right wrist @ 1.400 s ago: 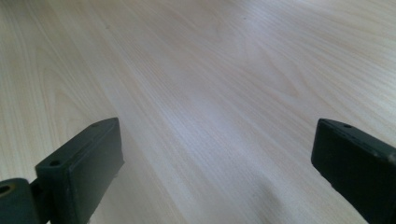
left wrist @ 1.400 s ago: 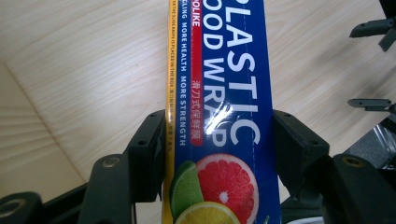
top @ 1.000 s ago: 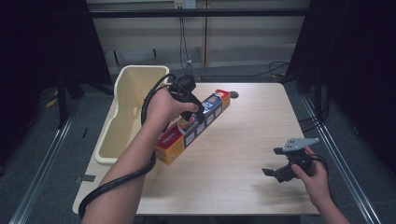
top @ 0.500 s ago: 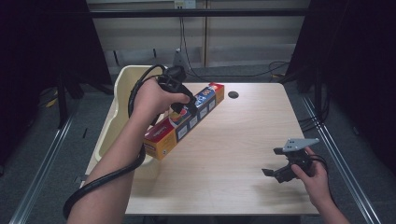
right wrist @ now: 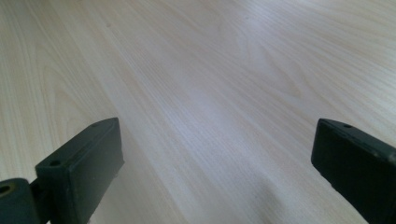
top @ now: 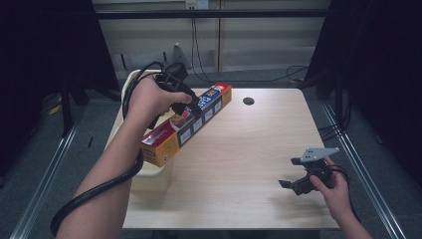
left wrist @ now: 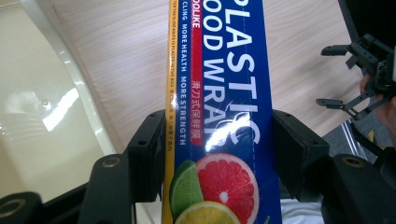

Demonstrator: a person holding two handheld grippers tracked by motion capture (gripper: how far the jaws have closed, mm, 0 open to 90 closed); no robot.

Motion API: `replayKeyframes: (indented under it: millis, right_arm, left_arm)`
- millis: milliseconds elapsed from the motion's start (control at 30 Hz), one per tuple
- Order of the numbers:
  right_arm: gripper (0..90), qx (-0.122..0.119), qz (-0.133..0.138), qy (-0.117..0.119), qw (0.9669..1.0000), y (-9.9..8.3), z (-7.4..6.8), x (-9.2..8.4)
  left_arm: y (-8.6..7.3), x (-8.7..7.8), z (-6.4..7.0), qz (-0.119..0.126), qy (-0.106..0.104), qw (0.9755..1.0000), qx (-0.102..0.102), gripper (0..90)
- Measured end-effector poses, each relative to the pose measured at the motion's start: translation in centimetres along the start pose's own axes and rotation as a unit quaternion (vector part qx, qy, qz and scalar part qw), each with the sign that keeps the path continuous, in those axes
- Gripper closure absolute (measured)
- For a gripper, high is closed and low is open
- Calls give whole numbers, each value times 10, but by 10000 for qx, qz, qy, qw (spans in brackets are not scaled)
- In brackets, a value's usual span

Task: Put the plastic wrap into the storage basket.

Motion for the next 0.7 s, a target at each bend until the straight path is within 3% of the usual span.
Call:
replayKeyframes:
  millis: [700]
  right_arm:
    - [19, 11, 12, -15, 10000, 0, 0, -1]
  left_arm:
    - [-5, -31, -14, 163, 120, 9993, -312, 415]
Point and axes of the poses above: each handheld gripper's, and its own axes: x roughly forward along the jaws, y roughly out of its top, z roughly to its right, the point moved 5 cm from there along x, roughly forward along the jaws, and after that the axes turned 4 degrees about z, right-handed, at the moved point
